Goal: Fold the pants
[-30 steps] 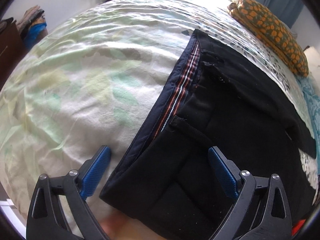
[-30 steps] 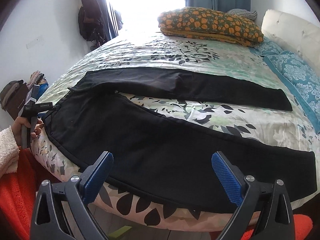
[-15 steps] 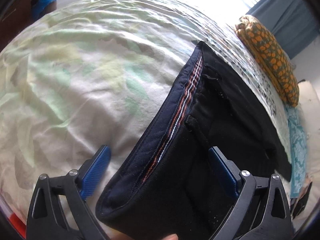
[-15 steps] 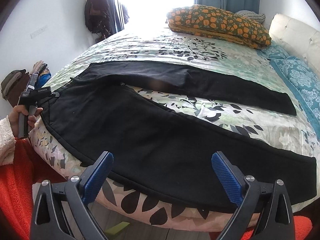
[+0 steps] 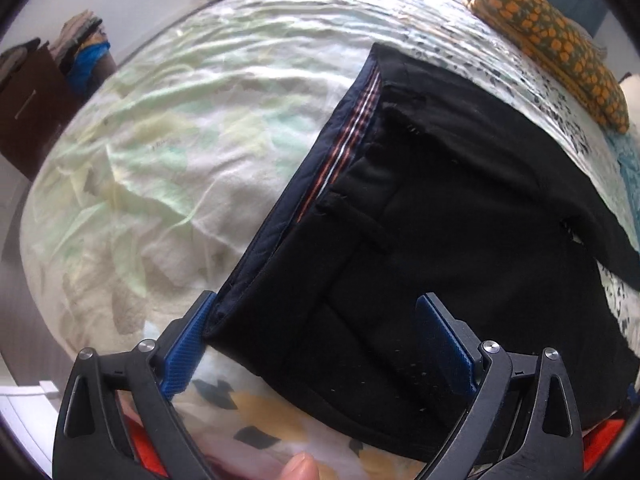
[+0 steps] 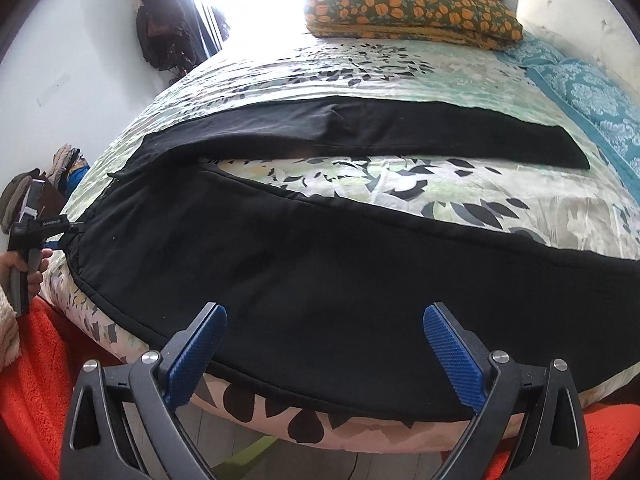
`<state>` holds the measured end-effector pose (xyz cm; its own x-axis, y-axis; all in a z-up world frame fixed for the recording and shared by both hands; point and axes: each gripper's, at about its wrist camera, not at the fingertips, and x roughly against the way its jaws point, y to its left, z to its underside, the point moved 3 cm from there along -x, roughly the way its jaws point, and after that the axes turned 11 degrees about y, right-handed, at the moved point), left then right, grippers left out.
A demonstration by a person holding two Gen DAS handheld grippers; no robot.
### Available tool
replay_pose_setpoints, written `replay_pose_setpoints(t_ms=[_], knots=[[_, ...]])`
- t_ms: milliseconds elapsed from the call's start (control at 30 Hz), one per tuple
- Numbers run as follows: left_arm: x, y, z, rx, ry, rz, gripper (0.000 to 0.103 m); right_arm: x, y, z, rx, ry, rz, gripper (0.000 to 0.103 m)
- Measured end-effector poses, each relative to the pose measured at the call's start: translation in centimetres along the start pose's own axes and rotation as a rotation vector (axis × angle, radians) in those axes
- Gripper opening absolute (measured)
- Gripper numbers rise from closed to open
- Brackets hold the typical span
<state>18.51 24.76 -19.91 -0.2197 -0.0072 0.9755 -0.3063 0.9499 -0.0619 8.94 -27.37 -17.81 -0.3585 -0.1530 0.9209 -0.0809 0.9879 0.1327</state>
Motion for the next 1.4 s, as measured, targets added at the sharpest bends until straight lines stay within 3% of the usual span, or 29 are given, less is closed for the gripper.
replay_pose_setpoints(t_ms=[167,300,367,467,500,567,667,800,933,1033,1133,1400], knots=[[3.3,-4.5,0.5,-0.058,-0.096,0.085,0.099,-1.3,-2.9,0.1,-0.102,0.049,0.037,0.098],[4.8,-5.6,0.5,-0.062,-0.185,0.084,0.099,-1.3,-5.5,0.6,-0.206,0.056,0.019,0.098],[3.2,-3.5,0.0,0.027,-0.157,0.083,0.098,-0.8,-6.7,0.8,-0.252,0.034,0.003,0.098],[-0.4,1.5,-0.6,0.232,-0.055,0.124,0.096,-0.2,-8.4,1.2,-0.303,-0.002,0.006,0.099],[-0.9,2.9,-0.5,0.301,-0.026,0.167,0.096,-0.1,-8.9,1.3,-0.326,-0.007,0.011,0.099],[0.0,4.0,-0.1,0.346,-0.059,0.256,0.097,0.2,-9.9,1.7,-0.378,-0.013,0.008,0.099],[2.9,2.3,-0.4,0.227,-0.132,0.2,0.098,0.7,-11.0,1.8,-0.433,-0.03,0.005,0.099],[6.2,-3.3,-0.7,-0.001,-0.178,0.104,0.098,1.0,-11.4,1.2,-0.441,-0.054,-0.002,0.099],[7.8,-9.7,0.2,-0.186,-0.209,-0.059,0.098,1.3,-10.5,0.6,-0.39,-0.067,-0.004,0.099],[8.7,-12.3,1.2,-0.258,-0.237,-0.128,0.098,1.1,-9.3,0.3,-0.346,-0.06,0.001,0.099],[8.7,-13.9,2.2,-0.324,-0.23,-0.135,0.098,1.1,-8.4,0.3,-0.312,-0.058,0.008,0.1],[8.6,-15.8,3.3,-0.369,-0.222,-0.16,0.098,1.3,-7.9,0.6,-0.301,-0.058,0.016,0.1]])
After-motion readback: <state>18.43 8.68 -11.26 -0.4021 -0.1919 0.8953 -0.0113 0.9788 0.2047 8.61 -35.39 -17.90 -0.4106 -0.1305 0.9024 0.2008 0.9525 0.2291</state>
